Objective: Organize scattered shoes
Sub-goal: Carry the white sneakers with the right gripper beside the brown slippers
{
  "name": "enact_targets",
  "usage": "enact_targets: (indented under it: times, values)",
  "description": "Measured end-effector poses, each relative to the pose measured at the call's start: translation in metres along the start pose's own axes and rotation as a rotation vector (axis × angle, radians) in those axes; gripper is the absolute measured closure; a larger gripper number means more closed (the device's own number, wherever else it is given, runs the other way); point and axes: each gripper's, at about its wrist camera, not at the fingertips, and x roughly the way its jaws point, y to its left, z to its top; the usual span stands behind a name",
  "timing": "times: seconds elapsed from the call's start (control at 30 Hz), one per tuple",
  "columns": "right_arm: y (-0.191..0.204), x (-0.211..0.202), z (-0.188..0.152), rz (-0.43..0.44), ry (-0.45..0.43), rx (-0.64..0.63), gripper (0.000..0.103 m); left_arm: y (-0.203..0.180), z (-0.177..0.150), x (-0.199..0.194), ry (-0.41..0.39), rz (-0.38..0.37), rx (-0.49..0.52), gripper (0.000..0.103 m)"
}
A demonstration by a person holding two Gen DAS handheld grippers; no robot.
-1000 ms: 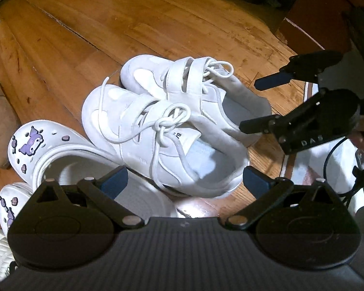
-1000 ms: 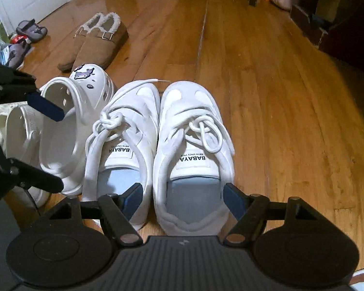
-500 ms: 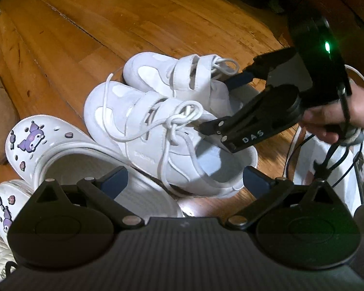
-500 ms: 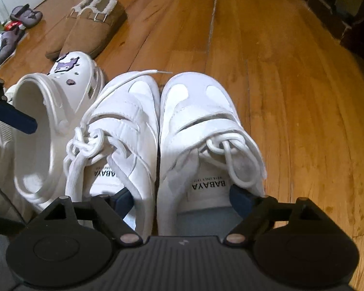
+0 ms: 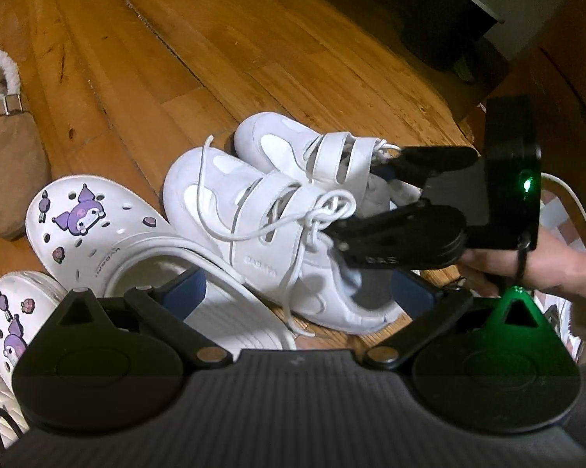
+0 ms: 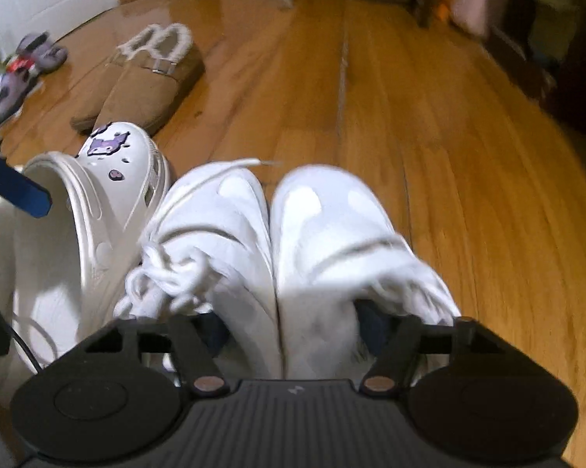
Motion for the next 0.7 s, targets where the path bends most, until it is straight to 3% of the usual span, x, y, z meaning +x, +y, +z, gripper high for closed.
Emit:
enact_targets:
  times: [0.03,0.1,0.3,0.4,0.57,0.6,0.7]
  values:
    - [-0.003,-0.002,0.003,0.010,0.002,-0.003,0.072,0.001,0.000,0.001,0.001,0.002,-0.004,0.000]
    - [-0.008,-0.005,0.007,0.005,0.021,-0.031,0.075,0.005,-0.001,-0.002,-0.013,0.006,-0.021,0.000]
    - [-0.006,-0.015,0.032,-0.064,0.057,-0.306,0.076,0.032,-0.002,-0.024,-0.115,-0.039,-0.123,0.000]
    - [-0.002,-0.016,0.061,-0.098,0.042,-0.608,0.076,0.043,-0.004,-0.031,-0.159,-0.076,-0.166,0.000]
    - [0.004,-0.013,0.118,-0.070,0.057,-1.004,0.076,0.050,-0.006,-0.043,-0.215,-0.086,-0.173,0.000]
    - [0.012,-0.012,0.137,-0.056,0.060,-1.172,0.076,0.052,-0.007,-0.045,-0.225,-0.097,-0.176,0.000]
    - [0.027,-0.007,0.159,-0.033,0.058,-1.504,0.076,0.059,-0.010,-0.049,-0.260,-0.127,-0.191,0.000]
